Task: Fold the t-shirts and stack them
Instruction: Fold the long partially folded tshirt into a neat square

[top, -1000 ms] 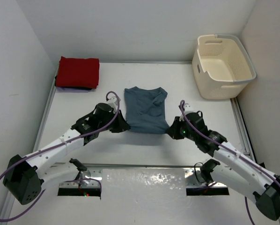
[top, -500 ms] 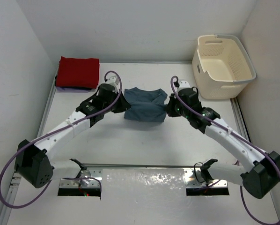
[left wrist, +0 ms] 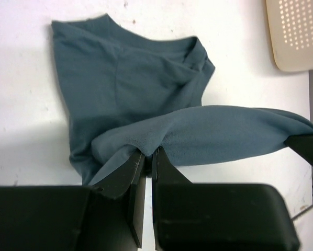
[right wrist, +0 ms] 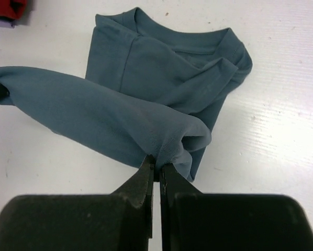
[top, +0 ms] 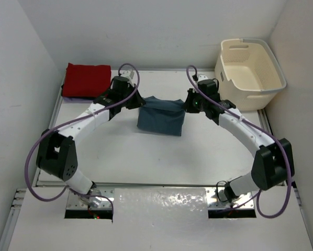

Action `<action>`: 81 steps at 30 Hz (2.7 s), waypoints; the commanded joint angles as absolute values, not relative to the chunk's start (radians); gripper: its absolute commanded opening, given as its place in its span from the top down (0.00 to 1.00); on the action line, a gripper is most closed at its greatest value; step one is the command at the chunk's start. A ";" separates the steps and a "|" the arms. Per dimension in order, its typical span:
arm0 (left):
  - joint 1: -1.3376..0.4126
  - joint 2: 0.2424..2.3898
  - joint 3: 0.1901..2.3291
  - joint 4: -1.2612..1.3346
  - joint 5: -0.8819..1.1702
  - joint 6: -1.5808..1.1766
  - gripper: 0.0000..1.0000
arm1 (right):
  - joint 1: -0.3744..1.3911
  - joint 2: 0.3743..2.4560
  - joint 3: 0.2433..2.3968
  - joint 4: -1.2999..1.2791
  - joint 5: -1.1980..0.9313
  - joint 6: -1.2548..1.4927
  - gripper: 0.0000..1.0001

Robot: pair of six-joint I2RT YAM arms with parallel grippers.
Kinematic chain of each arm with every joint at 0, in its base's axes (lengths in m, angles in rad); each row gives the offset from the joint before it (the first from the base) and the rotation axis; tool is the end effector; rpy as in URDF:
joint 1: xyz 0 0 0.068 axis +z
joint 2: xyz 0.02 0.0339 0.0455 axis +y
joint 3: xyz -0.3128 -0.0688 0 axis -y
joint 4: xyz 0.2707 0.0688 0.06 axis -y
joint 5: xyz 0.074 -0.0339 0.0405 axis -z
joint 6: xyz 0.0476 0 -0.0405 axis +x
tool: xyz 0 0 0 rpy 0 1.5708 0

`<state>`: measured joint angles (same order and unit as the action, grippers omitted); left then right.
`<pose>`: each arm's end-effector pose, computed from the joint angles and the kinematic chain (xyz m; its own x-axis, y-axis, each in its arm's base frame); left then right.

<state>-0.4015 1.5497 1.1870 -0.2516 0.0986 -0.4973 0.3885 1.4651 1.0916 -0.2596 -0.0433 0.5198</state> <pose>0.3544 -0.1555 0.3163 -0.6871 -0.2240 -0.6911 0.1538 0.8849 -0.4397 0.3314 0.1379 0.3097 -0.6793 0.2582 -0.6870 -0.0845 0.9023 0.4227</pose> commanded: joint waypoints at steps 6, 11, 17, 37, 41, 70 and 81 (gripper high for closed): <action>-0.324 1.733 1.342 -0.175 0.129 -0.463 1.00 | 0.308 1.614 1.219 -0.187 -0.130 0.528 1.00; -0.310 1.856 1.440 -0.173 0.135 -0.451 1.00 | 0.269 1.750 1.311 -0.195 -0.144 0.535 1.00; -0.292 2.028 1.591 -0.186 0.133 -0.448 0.84 | 0.247 1.934 1.440 -0.209 -0.153 0.528 0.92; -0.364 1.888 1.379 -0.040 0.345 -0.512 0.00 | 0.273 1.827 1.234 0.082 -0.370 0.601 0.01; -0.387 1.813 1.172 0.075 0.399 -0.549 0.00 | 0.281 1.853 1.190 0.120 -0.399 0.640 0.01; -0.373 1.726 1.245 -0.187 0.098 -0.381 0.00 | 0.278 1.727 1.111 0.008 -0.384 0.497 0.01; -0.337 1.946 1.428 -0.318 0.063 -0.290 0.00 | 0.279 1.534 0.973 -0.069 -0.327 0.433 0.01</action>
